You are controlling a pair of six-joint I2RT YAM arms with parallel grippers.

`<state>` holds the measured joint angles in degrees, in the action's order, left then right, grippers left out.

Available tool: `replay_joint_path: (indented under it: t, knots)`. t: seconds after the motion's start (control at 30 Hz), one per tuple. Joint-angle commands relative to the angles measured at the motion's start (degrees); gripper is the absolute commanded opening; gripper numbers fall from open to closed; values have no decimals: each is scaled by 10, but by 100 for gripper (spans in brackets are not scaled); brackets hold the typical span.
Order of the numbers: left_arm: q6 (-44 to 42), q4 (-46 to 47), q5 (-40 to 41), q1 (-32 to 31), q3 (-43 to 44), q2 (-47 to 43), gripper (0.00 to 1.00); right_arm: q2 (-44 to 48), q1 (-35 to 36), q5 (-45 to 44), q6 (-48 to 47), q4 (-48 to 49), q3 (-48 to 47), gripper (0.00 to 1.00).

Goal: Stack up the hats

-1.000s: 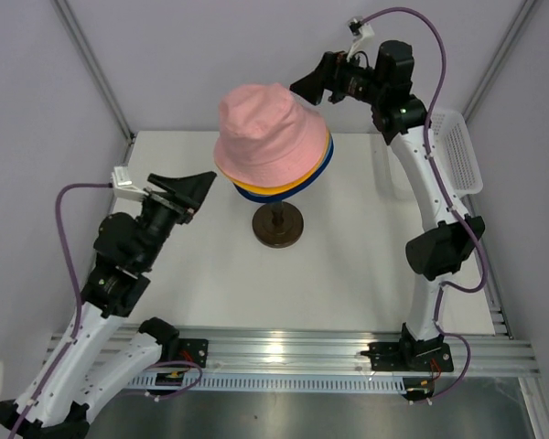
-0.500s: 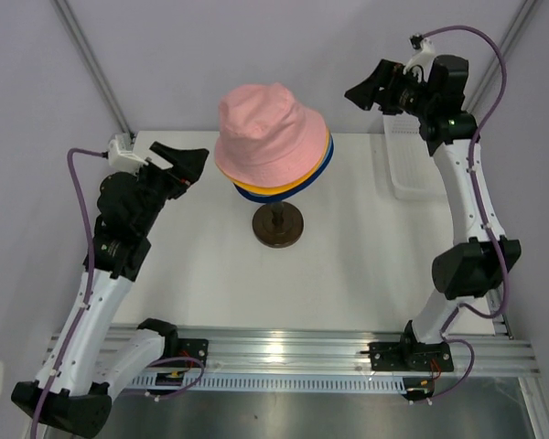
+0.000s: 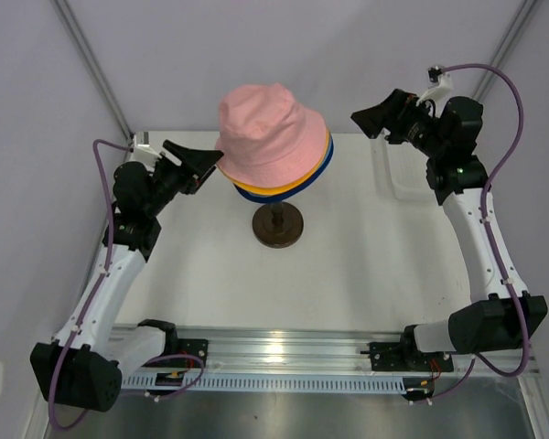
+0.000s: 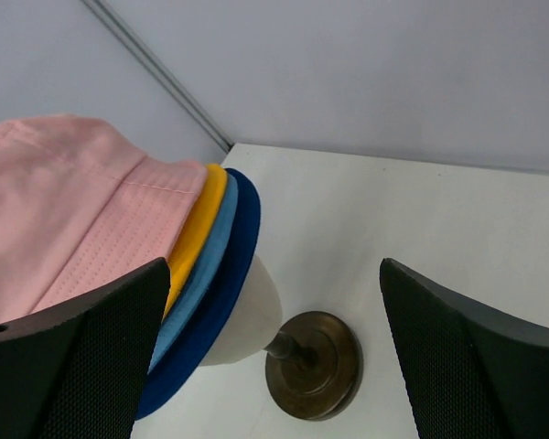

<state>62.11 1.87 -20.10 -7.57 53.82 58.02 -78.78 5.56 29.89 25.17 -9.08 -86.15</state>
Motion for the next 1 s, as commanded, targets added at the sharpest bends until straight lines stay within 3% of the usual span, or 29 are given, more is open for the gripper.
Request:
replay_joint_path:
  t: [0.0, 0.1, 0.2, 0.23, 0.27, 0.53, 0.8, 0.9, 0.97]
  knots:
    - [63, 85, -76, 5, -7, 20, 67, -11, 23, 17, 22, 55, -2, 99]
    - [75, 98, -79, 6, -9, 28, 58, -32, 52, 13, 13, 54, -18, 100]
    - [78, 102, -77, 5, -10, 33, 28, -54, 72, 16, 10, 47, -39, 99]
    - [78, 103, -77, 6, -9, 35, 10, -59, 76, 15, 10, 44, -43, 99]
    - [75, 103, -76, 5, -10, 38, 2, -66, 83, 15, 7, 42, -48, 99]
    - [67, 108, -49, 0, -74, 51, 1, -88, 106, 7, 8, 42, -52, 99]
    - [30, 82, -40, -10, -76, 55, 1, -104, 116, 4, 5, 23, -50, 99]
    - [16, 71, -34, -10, -70, 41, 8, -103, 115, -11, -9, 5, -56, 99]
    - [-14, 49, -14, -10, -42, 29, 20, -98, 112, -30, -30, -11, -71, 99]
